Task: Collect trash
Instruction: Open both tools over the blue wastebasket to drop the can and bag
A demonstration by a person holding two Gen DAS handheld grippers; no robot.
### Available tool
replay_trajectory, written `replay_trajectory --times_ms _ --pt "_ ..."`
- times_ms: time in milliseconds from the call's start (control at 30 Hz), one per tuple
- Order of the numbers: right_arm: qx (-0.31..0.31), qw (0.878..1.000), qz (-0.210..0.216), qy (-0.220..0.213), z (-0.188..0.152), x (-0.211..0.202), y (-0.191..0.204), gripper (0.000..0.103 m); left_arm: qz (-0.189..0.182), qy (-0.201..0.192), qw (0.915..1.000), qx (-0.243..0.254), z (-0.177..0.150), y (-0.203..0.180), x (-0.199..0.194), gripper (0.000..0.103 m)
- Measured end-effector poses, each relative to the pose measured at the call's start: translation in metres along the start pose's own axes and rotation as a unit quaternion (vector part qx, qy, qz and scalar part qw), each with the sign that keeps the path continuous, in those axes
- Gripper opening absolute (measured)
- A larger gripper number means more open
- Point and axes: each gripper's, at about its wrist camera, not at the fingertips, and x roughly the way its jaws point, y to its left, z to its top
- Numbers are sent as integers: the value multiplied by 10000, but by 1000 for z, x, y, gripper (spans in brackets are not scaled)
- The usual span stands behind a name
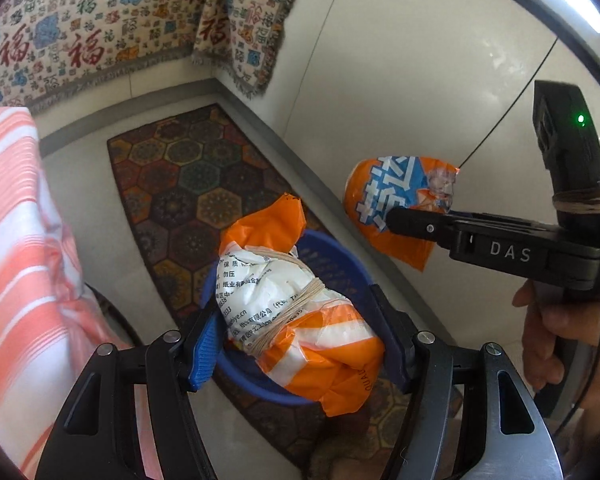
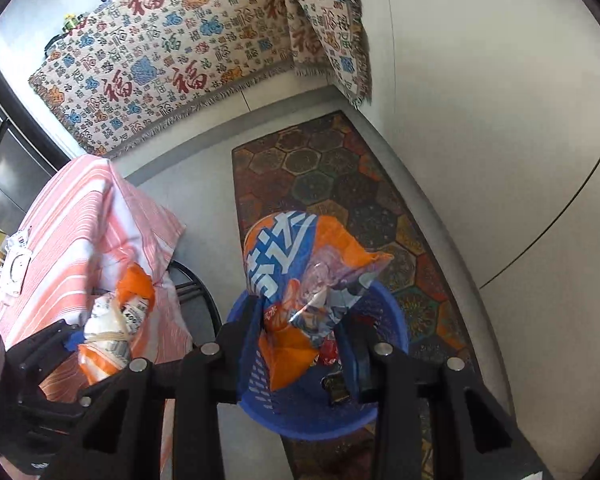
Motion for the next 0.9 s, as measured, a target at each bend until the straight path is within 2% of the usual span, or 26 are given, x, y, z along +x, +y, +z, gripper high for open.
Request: replay_trajectory --times_ms 200,333,500,667,733,800,900 --pt "211 9997 -3 111 -1 14 -15 39 -5 151 9998 160 -1 -9 23 71" --pt "493 9986 180 82 -3 22 -26 44 23 215 9997 136 -1 -6 38 84" --pt "541 9984 116 -77 1 15 -29 46 3 199 9998 -67 -2 -1 31 84" --pt "441 9977 -60 -520 5 -8 -24 47 40 -162 9999 5 -10 -5 -26 84" --pt "328 9965 -139 -756 8 -19 -15 52 94 -321 9994 33 -17 -4 -57 87" --pt "193 9946 -219 -997 10 -31 -3 57 198 -456 9988 35 -27 -1 -86 89" --pt "-6 9918 -230 -1259 12 -45 19 58 469 -589 9972 -42 -52 18 -130 93"
